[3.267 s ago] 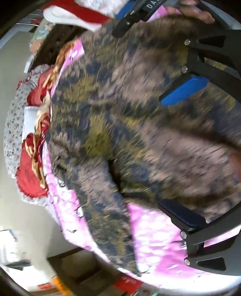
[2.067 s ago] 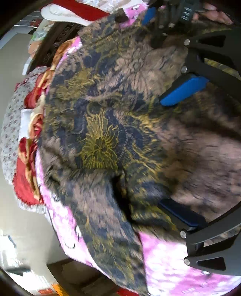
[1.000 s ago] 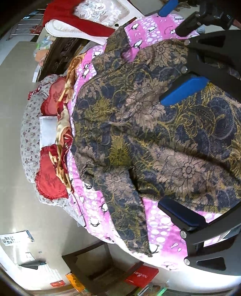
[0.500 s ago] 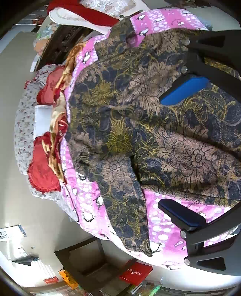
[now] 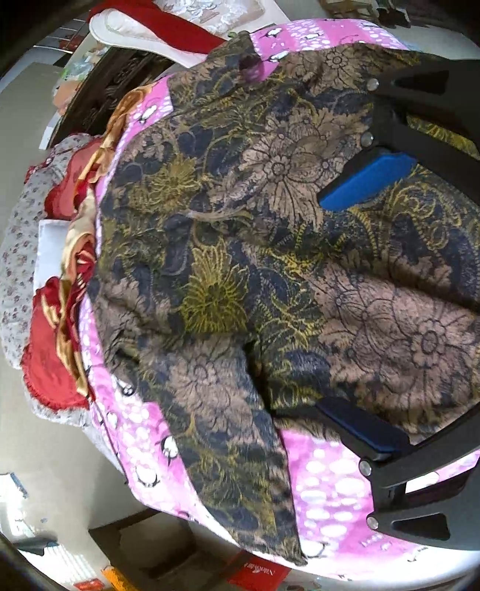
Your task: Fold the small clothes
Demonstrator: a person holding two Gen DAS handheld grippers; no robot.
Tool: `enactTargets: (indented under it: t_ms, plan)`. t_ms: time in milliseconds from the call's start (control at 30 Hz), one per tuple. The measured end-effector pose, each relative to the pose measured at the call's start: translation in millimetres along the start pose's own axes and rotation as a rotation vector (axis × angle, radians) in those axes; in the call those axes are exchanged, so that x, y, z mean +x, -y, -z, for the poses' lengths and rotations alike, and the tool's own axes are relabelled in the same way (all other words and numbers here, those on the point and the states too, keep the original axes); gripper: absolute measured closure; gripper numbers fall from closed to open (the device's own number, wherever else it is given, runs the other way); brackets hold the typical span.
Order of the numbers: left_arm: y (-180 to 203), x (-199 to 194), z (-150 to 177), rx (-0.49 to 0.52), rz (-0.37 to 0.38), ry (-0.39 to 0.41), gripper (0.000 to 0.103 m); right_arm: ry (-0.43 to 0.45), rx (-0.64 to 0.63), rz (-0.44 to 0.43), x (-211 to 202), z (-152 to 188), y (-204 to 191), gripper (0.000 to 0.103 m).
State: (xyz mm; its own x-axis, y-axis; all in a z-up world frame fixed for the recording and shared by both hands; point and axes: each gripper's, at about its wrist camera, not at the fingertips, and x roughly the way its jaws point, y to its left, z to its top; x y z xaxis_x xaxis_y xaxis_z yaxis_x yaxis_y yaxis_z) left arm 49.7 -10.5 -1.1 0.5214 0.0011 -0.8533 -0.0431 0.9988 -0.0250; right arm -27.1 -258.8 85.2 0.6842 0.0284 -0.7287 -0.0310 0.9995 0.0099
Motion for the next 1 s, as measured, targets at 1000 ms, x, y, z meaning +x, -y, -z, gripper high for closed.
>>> enactTargets:
  t_ms: [1000]
  plan:
    - [17.7,-0.8,23.1,-0.040,0.027,-0.006,0.001,0.092,-0.005,-0.018,-11.5,-12.2,-5.8,0.018]
